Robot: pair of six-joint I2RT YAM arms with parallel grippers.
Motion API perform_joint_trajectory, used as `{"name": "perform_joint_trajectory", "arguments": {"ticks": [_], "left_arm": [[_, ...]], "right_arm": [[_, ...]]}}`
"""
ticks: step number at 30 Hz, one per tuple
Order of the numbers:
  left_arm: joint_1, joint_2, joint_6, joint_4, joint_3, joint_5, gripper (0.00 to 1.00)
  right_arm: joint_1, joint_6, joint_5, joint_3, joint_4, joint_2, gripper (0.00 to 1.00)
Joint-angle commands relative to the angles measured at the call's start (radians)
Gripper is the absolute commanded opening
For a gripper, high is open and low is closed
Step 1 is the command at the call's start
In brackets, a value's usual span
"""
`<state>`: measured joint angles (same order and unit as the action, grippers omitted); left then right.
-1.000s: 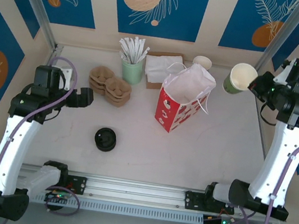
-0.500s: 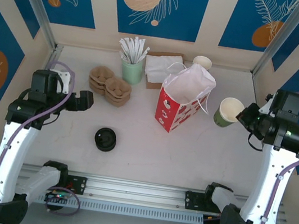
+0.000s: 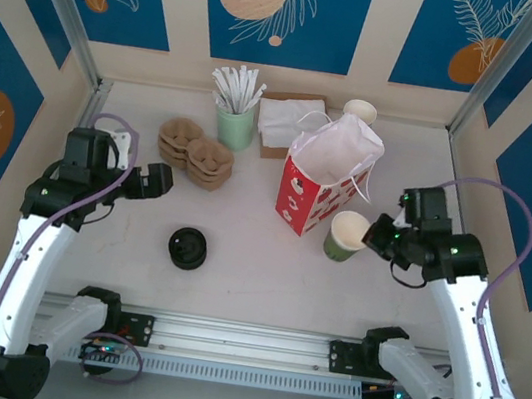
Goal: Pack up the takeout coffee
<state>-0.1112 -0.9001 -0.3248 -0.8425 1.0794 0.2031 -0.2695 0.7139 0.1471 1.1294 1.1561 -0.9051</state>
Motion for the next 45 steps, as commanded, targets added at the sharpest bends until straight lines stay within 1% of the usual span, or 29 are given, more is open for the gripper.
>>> {"name": "perform_joint_trajectory", "arguments": {"ticks": [1,3,7,9,11,14,17,19,22,26,27,31,36,42,45], "left_arm": [[-0.012,0.007,-0.017,0.026,-0.05,0.063,0.99],[-0.014,0.012,-0.022,0.021,-0.073,0.062,0.99],[-0.018,0.023,-0.038,0.002,-0.121,0.058,0.98],[-0.018,0.023,-0.047,-0.011,-0.141,0.073,0.99],[-0.02,0.024,-0.059,-0.024,-0.166,0.099,0.98],[-0.024,0.037,-0.077,-0.034,-0.209,0.11,0.98],[-0.045,0.052,-0.096,-0.036,-0.235,0.097,0.97],[-0.066,0.051,-0.105,-0.041,-0.232,0.082,0.97],[-0.088,0.037,-0.132,-0.046,-0.242,0.069,0.97],[-0.15,0.044,-0.19,0.017,-0.297,0.073,0.96],[-0.165,0.044,-0.199,0.024,-0.307,0.062,0.94],[-0.245,0.023,-0.227,0.008,-0.31,-0.055,0.94],[-0.282,0.001,-0.263,0.02,-0.331,-0.116,0.92],[-0.316,-0.03,-0.272,0.072,-0.357,-0.13,0.81],[-0.334,-0.053,-0.273,0.1,-0.365,-0.143,0.7]], "right_arm": [[-0.131,0.139,0.101,-0.051,-0.09,0.017,0.0],[-0.216,0.178,0.124,-0.082,-0.132,0.017,0.0],[-0.402,0.25,0.214,-0.126,-0.197,0.013,0.0],[-0.505,0.298,0.284,-0.128,-0.212,0.006,0.0],[-0.594,0.343,0.328,-0.118,-0.219,-0.02,0.0],[-0.696,0.386,0.366,-0.115,-0.244,-0.079,0.0],[-0.766,0.416,0.381,-0.111,-0.285,-0.145,0.0],[-0.789,0.425,0.375,-0.107,-0.316,-0.189,0.0],[-0.79,0.447,0.343,-0.108,-0.361,-0.241,0.0],[-0.791,0.469,0.327,-0.134,-0.444,-0.275,0.0],[-0.791,0.477,0.327,-0.135,-0.453,-0.284,0.0],[-0.79,0.483,0.321,-0.131,-0.488,-0.337,0.0],[-0.787,0.462,0.31,-0.108,-0.525,-0.414,0.0],[-0.784,0.445,0.302,-0.083,-0.562,-0.499,0.0],[-0.785,0.43,0.291,-0.082,-0.588,-0.53,0.0]]}}
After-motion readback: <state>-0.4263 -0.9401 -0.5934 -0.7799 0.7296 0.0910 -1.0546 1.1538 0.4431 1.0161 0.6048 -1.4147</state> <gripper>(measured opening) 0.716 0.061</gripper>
